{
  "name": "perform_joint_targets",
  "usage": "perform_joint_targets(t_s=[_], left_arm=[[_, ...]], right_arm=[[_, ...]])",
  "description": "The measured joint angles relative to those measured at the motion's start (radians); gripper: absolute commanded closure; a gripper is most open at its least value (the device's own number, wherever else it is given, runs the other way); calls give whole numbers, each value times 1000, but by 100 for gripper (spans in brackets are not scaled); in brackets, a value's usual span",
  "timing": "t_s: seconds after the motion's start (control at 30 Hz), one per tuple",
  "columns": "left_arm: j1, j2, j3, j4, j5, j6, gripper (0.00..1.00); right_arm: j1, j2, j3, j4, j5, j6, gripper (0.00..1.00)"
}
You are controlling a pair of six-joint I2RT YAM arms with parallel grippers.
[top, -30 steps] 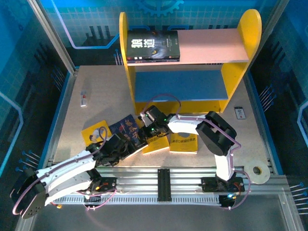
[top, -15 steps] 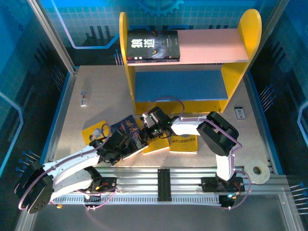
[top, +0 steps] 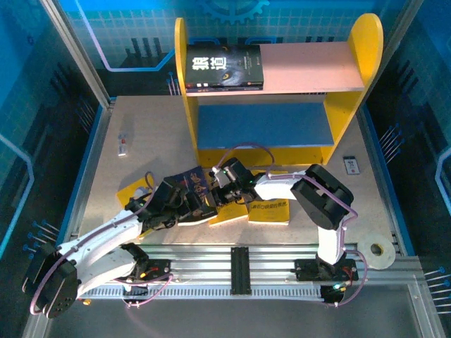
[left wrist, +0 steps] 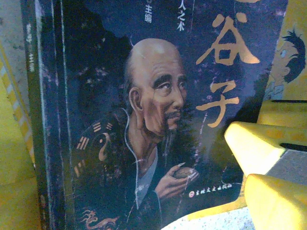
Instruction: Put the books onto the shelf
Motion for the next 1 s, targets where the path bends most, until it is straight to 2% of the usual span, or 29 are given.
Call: perform_joint_targets(t_s=[0.1, 0.27, 0.53, 0.67, 0.77, 1.0], left_arm=[[6, 0, 1, 14, 0, 8, 14], [13, 10, 3, 64, 2, 30, 43], [13, 21, 43, 55, -2, 74, 79], [13, -3, 89, 11, -14, 116, 94], [13, -42, 148, -53, -43, 139, 100], [10, -202, 294, -201, -101, 168, 100]], right_arm=[[0, -1, -2, 1, -3, 0, 74], [-1, -1, -2, 4, -8, 0, 70], [-3, -24, -11, -5, -29, 6, 53], [-24, -84, -60, -35, -53, 31, 49], [-55, -156, -104, -59, -66, 68, 45], [-72, -433, -186, -2, -81, 207, 30]])
